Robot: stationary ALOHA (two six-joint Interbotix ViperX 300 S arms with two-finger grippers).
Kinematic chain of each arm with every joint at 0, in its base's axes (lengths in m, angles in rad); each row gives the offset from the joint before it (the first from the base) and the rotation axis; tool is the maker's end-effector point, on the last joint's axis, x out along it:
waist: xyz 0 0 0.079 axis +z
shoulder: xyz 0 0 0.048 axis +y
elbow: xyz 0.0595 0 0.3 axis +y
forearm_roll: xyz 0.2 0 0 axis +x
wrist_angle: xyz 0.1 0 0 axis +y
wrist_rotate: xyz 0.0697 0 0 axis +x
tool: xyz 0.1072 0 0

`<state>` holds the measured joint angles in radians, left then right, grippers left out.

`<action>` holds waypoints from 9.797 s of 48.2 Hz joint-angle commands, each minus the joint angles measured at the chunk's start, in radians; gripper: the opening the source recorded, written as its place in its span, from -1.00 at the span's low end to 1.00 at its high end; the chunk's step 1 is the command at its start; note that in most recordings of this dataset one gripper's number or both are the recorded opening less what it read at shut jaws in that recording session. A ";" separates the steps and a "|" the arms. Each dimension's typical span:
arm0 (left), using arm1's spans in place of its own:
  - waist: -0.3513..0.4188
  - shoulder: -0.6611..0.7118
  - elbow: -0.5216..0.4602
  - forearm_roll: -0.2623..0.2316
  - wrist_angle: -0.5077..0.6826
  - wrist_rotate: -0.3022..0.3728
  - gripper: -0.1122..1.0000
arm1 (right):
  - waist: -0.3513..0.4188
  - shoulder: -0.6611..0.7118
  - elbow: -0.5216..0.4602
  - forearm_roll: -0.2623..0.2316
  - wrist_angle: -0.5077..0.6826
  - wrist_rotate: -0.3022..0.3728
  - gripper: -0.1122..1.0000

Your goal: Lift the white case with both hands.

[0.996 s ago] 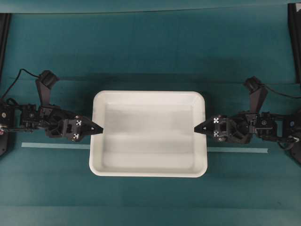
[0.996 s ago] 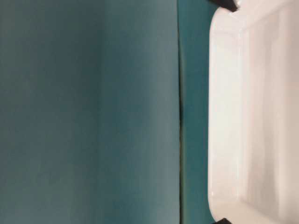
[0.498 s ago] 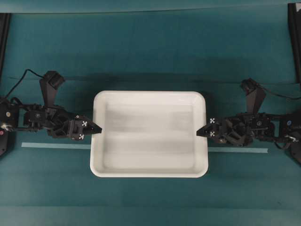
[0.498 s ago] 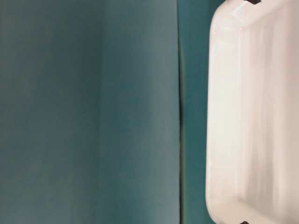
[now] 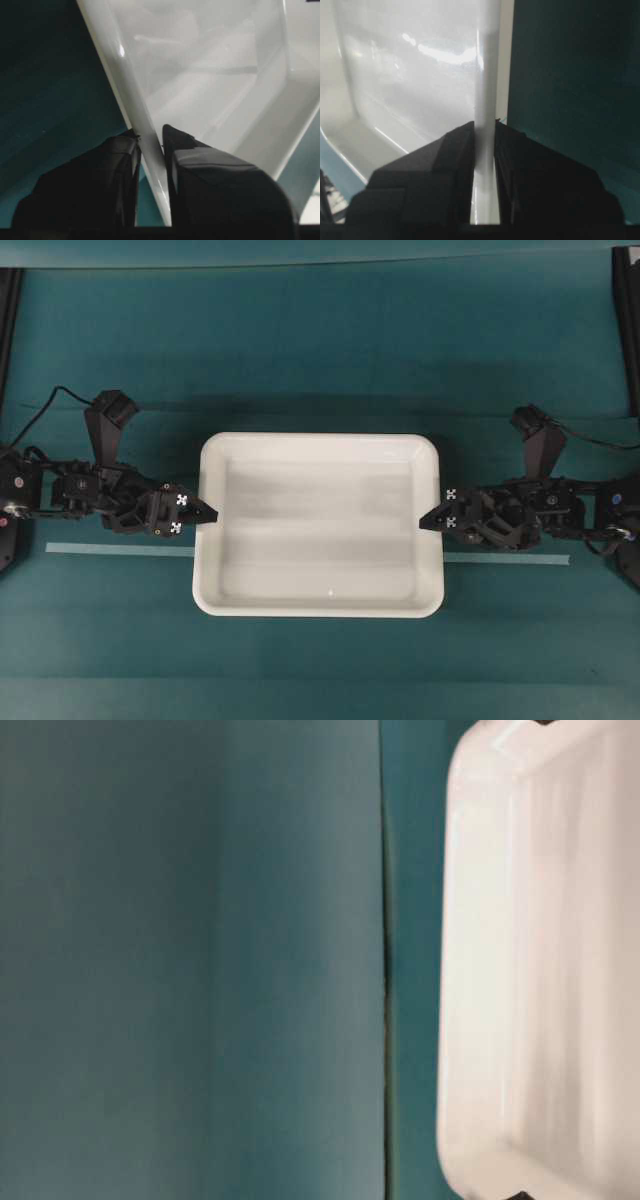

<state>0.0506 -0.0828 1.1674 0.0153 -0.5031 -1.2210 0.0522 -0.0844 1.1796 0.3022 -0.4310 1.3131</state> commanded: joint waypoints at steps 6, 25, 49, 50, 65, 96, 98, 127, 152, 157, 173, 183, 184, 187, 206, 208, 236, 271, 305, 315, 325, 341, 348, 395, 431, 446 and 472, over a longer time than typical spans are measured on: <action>-0.009 -0.060 -0.041 0.003 0.046 -0.043 -0.58 | -0.008 -0.061 -0.034 0.003 0.061 0.012 -0.57; -0.032 -0.250 -0.144 0.003 0.327 -0.049 -0.58 | -0.023 -0.249 -0.112 0.002 0.298 0.008 -0.58; -0.040 -0.430 -0.161 0.003 0.402 -0.114 -0.58 | -0.069 -0.500 -0.172 -0.002 0.554 -0.011 -0.58; -0.038 -0.434 -0.161 0.003 0.402 -0.115 -0.58 | -0.069 -0.503 -0.175 -0.002 0.558 -0.011 -0.58; -0.038 -0.517 -0.219 0.002 0.440 -0.120 -0.58 | -0.069 -0.549 -0.261 -0.002 0.614 -0.011 -0.58; -0.040 -0.580 -0.351 0.003 0.566 -0.140 -0.58 | -0.098 -0.663 -0.376 -0.009 0.703 -0.011 -0.60; -0.038 -0.580 -0.362 0.003 0.566 -0.140 -0.58 | -0.101 -0.669 -0.387 -0.008 0.718 -0.011 -0.60; -0.040 -0.595 -0.543 0.003 0.729 -0.140 -0.58 | -0.149 -0.730 -0.526 -0.008 0.887 -0.011 -0.60; -0.040 -0.594 -0.669 0.003 0.807 -0.140 -0.58 | -0.164 -0.738 -0.621 -0.008 0.930 -0.005 -0.60; -0.040 -0.592 -0.670 0.003 0.811 -0.140 -0.58 | -0.167 -0.738 -0.620 -0.009 0.933 -0.005 -0.60; -0.040 -0.591 -0.660 0.003 0.827 -0.140 -0.58 | -0.167 -0.736 -0.614 -0.009 0.931 -0.006 -0.60; -0.032 -0.588 -0.597 0.005 0.830 -0.141 -0.58 | -0.163 -0.713 -0.561 -0.008 0.936 -0.018 -0.60; -0.032 -0.584 -0.591 0.005 0.828 -0.141 -0.58 | -0.160 -0.710 -0.549 -0.009 0.931 -0.020 -0.60; -0.031 -0.580 -0.575 0.005 0.824 -0.141 -0.58 | -0.153 -0.704 -0.512 -0.009 0.922 -0.023 -0.60; -0.009 -0.523 -0.387 0.005 0.776 -0.141 -0.58 | -0.149 -0.672 -0.333 -0.018 0.833 -0.055 -0.60; -0.005 -0.512 -0.370 0.005 0.762 -0.141 -0.58 | -0.149 -0.663 -0.321 -0.018 0.831 -0.071 -0.60; 0.021 -0.411 -0.186 0.005 0.724 -0.146 -0.68 | -0.140 -0.459 -0.190 -0.009 0.684 -0.114 -0.60; 0.048 -0.167 -0.123 0.005 0.621 -0.172 -0.68 | -0.107 -0.201 -0.140 -0.009 0.621 -0.114 -0.61; 0.055 -0.054 -0.130 0.005 0.560 -0.172 -0.68 | -0.126 -0.150 -0.126 -0.009 0.617 -0.110 -0.61; 0.055 -0.051 -0.133 0.005 0.557 -0.172 -0.68 | -0.149 -0.118 -0.121 -0.008 0.607 -0.110 -0.61; 0.055 -0.054 -0.133 0.005 0.558 -0.172 -0.67 | -0.152 -0.094 -0.132 -0.008 0.595 -0.110 -0.24; 0.055 -0.074 -0.147 0.005 0.551 -0.161 0.47 | -0.153 -0.097 -0.141 -0.008 0.594 -0.110 0.62; 0.055 -0.086 -0.160 0.011 0.543 -0.141 0.95 | -0.152 -0.106 -0.150 -0.008 0.592 -0.110 0.76; 0.038 -0.561 -0.172 0.011 0.638 0.407 0.88 | -0.178 -0.624 -0.187 -0.345 0.644 -0.472 0.81; 0.035 -0.825 -0.176 0.011 0.614 0.861 0.88 | -0.173 -0.917 -0.181 -0.502 0.627 -0.873 0.81; 0.034 -0.917 -0.184 0.011 0.594 0.888 0.88 | -0.161 -0.985 -0.202 -0.502 0.594 -0.882 0.81; 0.032 -0.983 -0.196 0.011 0.595 0.927 0.88 | -0.149 -1.003 -0.210 -0.502 0.565 -0.881 0.81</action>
<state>0.0844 -1.0830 0.9971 0.0215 0.0997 -0.2961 -0.1012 -1.1045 0.9879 -0.1948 0.1335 0.4326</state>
